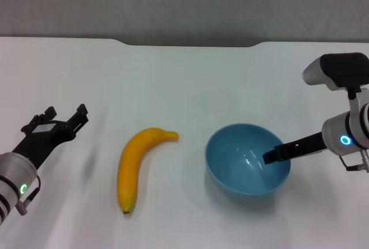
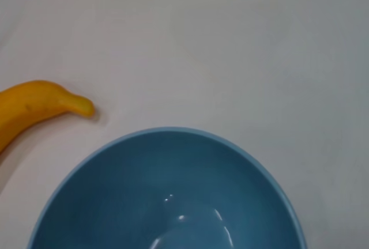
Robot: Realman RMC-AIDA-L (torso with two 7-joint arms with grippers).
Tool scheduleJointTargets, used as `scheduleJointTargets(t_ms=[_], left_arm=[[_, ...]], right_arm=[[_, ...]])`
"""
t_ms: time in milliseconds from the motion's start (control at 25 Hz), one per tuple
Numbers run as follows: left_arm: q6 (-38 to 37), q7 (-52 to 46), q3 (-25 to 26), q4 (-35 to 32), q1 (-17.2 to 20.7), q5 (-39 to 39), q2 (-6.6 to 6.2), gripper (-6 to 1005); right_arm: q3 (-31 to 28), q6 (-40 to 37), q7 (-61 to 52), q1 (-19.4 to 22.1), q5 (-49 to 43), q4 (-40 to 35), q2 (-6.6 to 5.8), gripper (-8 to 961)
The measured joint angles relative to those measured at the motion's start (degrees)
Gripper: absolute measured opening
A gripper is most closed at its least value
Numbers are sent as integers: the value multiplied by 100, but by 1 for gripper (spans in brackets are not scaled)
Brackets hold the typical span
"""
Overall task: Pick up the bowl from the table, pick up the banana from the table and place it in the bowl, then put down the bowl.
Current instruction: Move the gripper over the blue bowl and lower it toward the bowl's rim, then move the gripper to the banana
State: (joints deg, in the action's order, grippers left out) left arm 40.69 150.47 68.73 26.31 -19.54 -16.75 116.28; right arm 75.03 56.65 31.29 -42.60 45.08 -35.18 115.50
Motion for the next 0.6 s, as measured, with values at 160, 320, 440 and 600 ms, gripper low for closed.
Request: scheduleJointTargets(t_ms=[160,320,440,600], left_arm=[[0,0,0,-7,2,0,0,817],[0,0,0,-14,2,-2,0,817],[0,0,0,-20,3,-3,0,817],[0,0,0,-21,3,-3,0,817]], right_arm=[[2,-24,56,32,-8,-28,-12,394],[3,-51,86,53,-9,-49,-17,375],[3,-121,133,57,-19,-32,-13,144],[3,-152,157,65,-14,-12,-9,69]])
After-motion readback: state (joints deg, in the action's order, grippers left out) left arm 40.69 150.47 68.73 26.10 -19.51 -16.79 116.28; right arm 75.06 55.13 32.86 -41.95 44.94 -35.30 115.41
